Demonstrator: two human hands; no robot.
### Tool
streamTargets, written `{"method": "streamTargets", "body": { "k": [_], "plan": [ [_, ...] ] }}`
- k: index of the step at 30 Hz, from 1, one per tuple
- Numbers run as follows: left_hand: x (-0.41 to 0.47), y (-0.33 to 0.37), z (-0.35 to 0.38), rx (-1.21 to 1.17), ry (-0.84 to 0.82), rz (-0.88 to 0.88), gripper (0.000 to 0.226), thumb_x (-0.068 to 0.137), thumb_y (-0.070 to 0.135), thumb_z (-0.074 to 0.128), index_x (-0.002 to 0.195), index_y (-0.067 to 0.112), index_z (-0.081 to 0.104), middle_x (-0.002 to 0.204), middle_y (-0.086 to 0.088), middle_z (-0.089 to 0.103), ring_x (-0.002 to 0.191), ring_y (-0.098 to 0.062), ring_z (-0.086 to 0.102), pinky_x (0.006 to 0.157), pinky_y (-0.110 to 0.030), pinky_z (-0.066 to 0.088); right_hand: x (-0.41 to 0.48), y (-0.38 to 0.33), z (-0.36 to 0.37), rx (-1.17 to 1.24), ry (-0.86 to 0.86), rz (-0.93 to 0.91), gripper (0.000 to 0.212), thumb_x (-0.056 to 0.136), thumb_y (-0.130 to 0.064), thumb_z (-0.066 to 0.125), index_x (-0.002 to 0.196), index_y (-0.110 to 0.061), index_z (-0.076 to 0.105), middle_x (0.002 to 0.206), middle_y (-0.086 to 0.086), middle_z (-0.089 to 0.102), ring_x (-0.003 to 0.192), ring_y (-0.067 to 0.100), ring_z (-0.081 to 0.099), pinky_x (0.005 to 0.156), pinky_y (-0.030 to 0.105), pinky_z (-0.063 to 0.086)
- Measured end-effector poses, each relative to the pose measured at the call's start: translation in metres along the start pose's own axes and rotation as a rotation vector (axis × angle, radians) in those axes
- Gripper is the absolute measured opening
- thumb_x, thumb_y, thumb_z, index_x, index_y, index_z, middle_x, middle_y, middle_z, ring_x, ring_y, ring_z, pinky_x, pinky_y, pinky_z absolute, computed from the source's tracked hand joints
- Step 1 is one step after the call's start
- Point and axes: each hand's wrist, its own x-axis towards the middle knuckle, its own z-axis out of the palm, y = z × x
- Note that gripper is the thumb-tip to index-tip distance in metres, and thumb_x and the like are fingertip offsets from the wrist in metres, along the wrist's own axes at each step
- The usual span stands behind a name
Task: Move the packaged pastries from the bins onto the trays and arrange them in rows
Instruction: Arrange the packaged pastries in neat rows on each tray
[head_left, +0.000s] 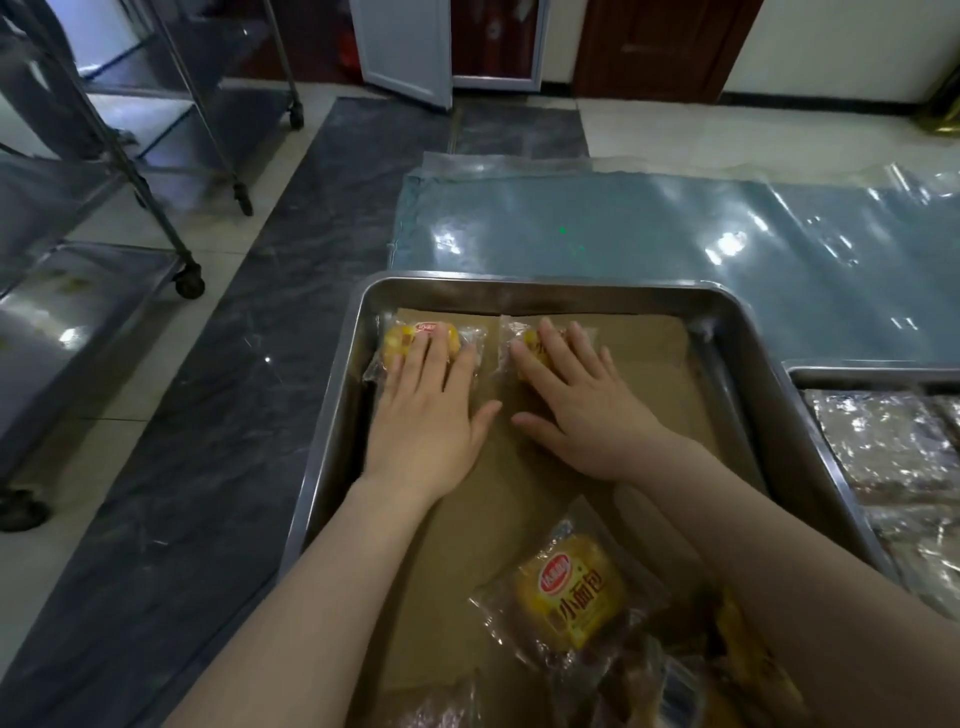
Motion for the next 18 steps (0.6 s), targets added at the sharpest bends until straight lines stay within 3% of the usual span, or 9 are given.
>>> {"method": "streamTargets", "body": {
  "k": [5,13,15,18],
  "plan": [
    [0.004,-0.009,0.008,0.015,-0.099,0.002,0.068,0.094,0.055,0.023,0.147,0.032,-0.013,0.152,-0.005,-0.03,0.135,-0.018,-0.033,0.108,-0.038,-0.02,0.009,-0.013,0.002,-0.027,-0.025,-0.064,0.078,0.083,-0.071,0.022,0.146,-0.043,-0.015,0.155,-0.002,-0.028,0.137,0.024,-0.033,0.109,0.047,-0.011],
    [0.001,-0.002,0.002,0.009,-0.03,0.014,0.074,0.093,0.052,0.03,0.147,0.026,-0.014,0.152,-0.004,-0.027,0.137,-0.019,-0.029,0.109,-0.041,-0.018,0.001,-0.016,-0.014,0.059,0.026,0.006,0.071,0.088,-0.066,0.032,0.145,-0.05,-0.008,0.154,-0.012,-0.025,0.138,0.023,-0.031,0.112,0.053,-0.013],
    [-0.002,0.0,-0.003,0.003,0.023,0.043,0.073,0.094,0.05,0.031,0.148,0.024,-0.01,0.152,-0.003,-0.023,0.138,-0.018,-0.026,0.11,-0.04,-0.017,-0.016,-0.015,-0.026,0.185,0.123,0.042,0.067,0.089,-0.059,0.039,0.146,-0.048,0.006,0.158,-0.013,-0.009,0.143,0.02,-0.018,0.115,0.05,-0.005],
    [-0.005,0.002,-0.01,-0.031,0.053,0.065,0.07,0.092,0.051,0.024,0.148,0.023,-0.007,0.155,-0.004,-0.016,0.14,-0.018,-0.02,0.112,-0.039,-0.013,-0.052,-0.015,-0.041,0.392,0.088,0.038,0.063,0.078,-0.066,0.042,0.138,-0.05,0.032,0.152,-0.017,0.026,0.141,0.011,0.02,0.114,0.047,0.024]
  ]
}}
